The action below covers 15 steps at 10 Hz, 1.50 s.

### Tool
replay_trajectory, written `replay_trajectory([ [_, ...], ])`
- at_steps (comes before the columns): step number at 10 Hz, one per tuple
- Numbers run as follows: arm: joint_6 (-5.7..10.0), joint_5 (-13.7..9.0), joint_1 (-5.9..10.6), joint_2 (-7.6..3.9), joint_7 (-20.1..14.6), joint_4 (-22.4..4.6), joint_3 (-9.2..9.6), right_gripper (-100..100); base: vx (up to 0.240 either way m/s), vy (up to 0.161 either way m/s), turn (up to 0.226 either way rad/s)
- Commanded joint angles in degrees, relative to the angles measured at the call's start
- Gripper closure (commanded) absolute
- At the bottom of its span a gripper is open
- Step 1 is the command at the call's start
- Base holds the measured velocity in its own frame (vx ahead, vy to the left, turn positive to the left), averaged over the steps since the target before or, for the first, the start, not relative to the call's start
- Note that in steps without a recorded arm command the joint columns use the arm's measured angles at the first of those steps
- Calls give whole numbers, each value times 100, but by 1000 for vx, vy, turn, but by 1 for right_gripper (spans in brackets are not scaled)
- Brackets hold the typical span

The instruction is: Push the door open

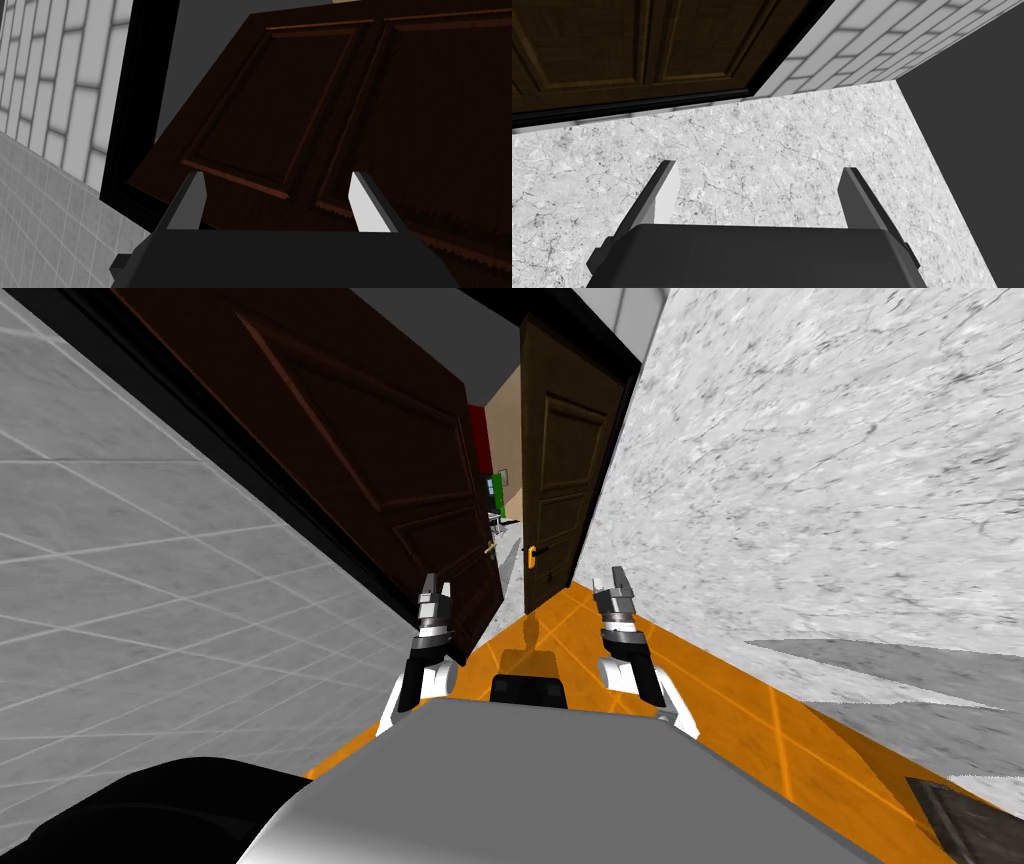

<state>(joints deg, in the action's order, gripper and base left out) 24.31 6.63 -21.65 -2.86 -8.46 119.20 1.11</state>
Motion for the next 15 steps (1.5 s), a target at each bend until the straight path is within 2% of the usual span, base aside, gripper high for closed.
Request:
replay_trajectory([
  [1, -42, -29, 107, -65, -37, -162, 21, -100, 118, -79, 74],
  [2, -59, -33, 153, -82, -43, -250, 55, -100, 86, -77, 62],
  [8, -286, -97, 779, -264, -130, -1460, 521, -100, 163, -154, 161],
  [15, -426, -136, 1165, -346, -184, -2207, 808, -100, 86, -94, 94],
])
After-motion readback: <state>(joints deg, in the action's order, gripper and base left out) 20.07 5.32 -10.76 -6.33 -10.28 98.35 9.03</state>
